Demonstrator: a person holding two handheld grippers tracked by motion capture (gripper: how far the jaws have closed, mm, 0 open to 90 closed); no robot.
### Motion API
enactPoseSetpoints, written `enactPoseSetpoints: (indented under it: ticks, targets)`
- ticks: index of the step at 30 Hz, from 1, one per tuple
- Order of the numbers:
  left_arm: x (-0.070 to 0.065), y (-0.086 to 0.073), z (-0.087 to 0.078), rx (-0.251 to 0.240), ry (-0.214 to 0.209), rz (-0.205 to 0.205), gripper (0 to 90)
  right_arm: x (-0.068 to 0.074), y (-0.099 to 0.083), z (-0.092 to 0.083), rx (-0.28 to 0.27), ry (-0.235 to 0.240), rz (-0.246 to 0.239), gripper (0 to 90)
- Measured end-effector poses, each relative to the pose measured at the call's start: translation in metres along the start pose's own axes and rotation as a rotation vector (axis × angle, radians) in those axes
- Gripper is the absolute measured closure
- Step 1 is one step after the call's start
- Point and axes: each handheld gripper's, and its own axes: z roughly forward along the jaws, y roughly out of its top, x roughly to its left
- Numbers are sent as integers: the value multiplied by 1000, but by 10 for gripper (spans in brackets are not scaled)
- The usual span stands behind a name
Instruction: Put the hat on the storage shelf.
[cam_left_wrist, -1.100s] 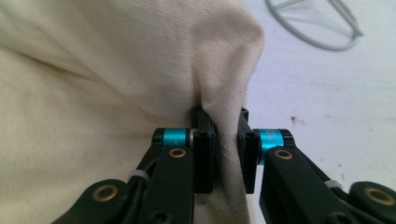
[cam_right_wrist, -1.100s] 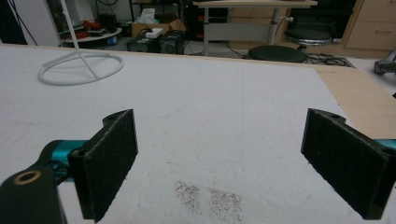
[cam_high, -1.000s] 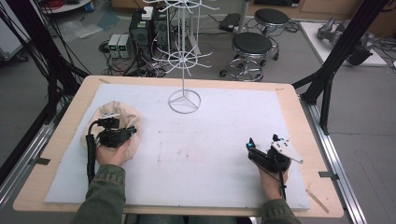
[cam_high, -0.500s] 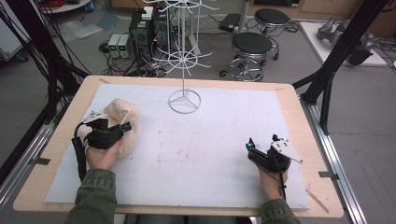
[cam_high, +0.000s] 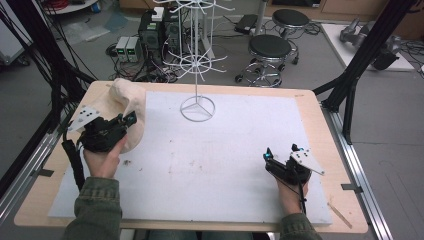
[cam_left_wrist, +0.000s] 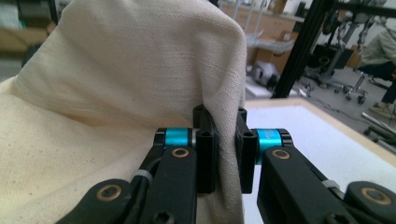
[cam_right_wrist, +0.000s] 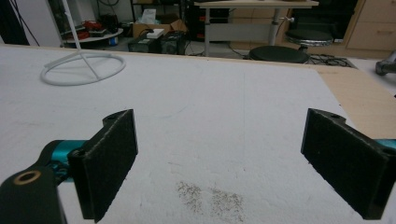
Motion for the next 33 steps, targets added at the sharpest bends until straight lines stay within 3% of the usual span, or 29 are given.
enactPoseSetpoints:
  ticks: [3,6,9,14,17,20,24,27,33]
  targets:
    - [-6,12,-1,-54,-16,28,828,0,0,0,-8,-1,-7,99]
    - [-13,20,-1,-102,0,84,828,0,0,0,-10,-2,-6,99]
    - [-18,27,-2,-154,-12,98,828,-1,0,0,-11,-1,-2,99]
    - [-25,41,1,-193,-30,128,827,0,0,0,-11,1,-2,99]
    - [-29,47,1,-266,-32,133,826,1,0,0,-9,5,-6,99]
    - [-30,53,3,-320,-63,145,826,2,0,0,-7,11,-7,99]
    - [-33,64,8,-346,-97,171,826,2,0,0,-9,15,-9,99]
    - [-38,78,14,-370,-148,197,826,2,0,0,-6,17,-2,99]
    - [-43,92,23,-399,-202,195,826,2,0,0,-10,19,-2,99]
